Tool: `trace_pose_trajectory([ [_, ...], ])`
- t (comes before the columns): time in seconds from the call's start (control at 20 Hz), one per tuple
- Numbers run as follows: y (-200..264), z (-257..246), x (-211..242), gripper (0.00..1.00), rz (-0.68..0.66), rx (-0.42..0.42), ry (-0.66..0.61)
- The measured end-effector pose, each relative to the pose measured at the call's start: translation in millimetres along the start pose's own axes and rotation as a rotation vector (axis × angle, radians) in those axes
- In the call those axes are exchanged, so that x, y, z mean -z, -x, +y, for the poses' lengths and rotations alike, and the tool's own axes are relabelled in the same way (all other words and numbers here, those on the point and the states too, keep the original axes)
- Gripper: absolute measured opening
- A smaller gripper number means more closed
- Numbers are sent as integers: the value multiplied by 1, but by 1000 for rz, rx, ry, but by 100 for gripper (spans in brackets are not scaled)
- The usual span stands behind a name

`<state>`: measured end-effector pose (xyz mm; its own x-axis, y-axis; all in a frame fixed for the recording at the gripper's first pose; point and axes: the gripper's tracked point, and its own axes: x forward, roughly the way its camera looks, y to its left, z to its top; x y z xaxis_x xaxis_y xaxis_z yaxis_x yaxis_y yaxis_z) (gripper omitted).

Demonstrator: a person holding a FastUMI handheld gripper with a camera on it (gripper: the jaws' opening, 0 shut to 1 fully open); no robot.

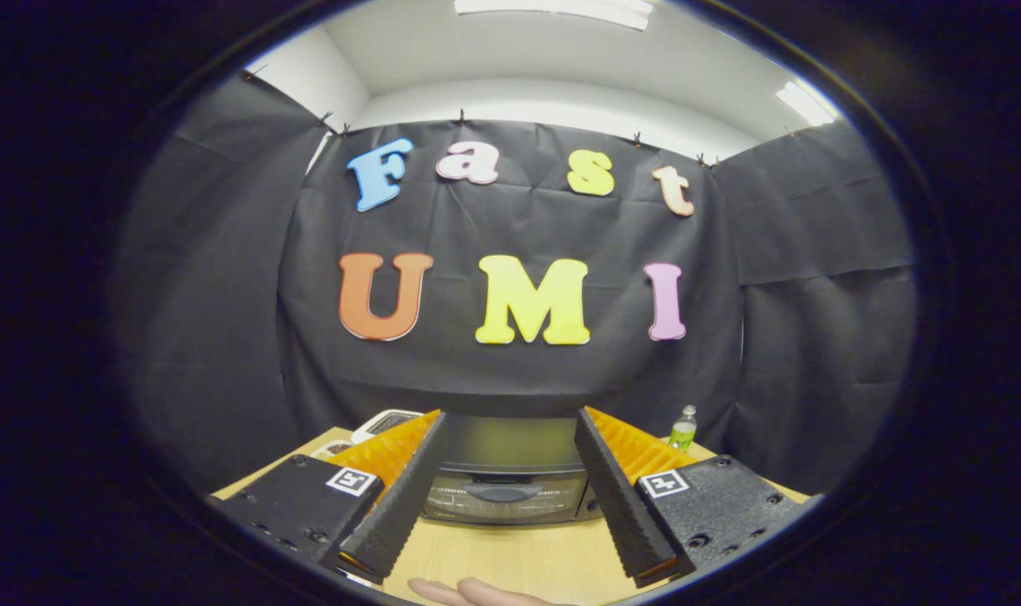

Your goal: Open the toaster oven, put the food inside, and close the toaster oven door.

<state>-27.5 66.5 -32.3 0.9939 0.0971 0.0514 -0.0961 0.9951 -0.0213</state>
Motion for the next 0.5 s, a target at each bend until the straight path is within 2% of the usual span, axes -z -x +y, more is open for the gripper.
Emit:
trace_pose_trajectory([
  [0.1,15,-9,-41,98,-33,15,-7],
  [0.2,35,-15,-63,98,-63,11,1],
  [0.25,49,-14,-64,98,-72,2,-9],
  [0.3,79,-6,-93,98,-64,-3,-14],
  [0.4,106,-5,-81,98,-55,-32,-11],
  [0.5,133,-19,-64,99,-49,-9,-72],
])
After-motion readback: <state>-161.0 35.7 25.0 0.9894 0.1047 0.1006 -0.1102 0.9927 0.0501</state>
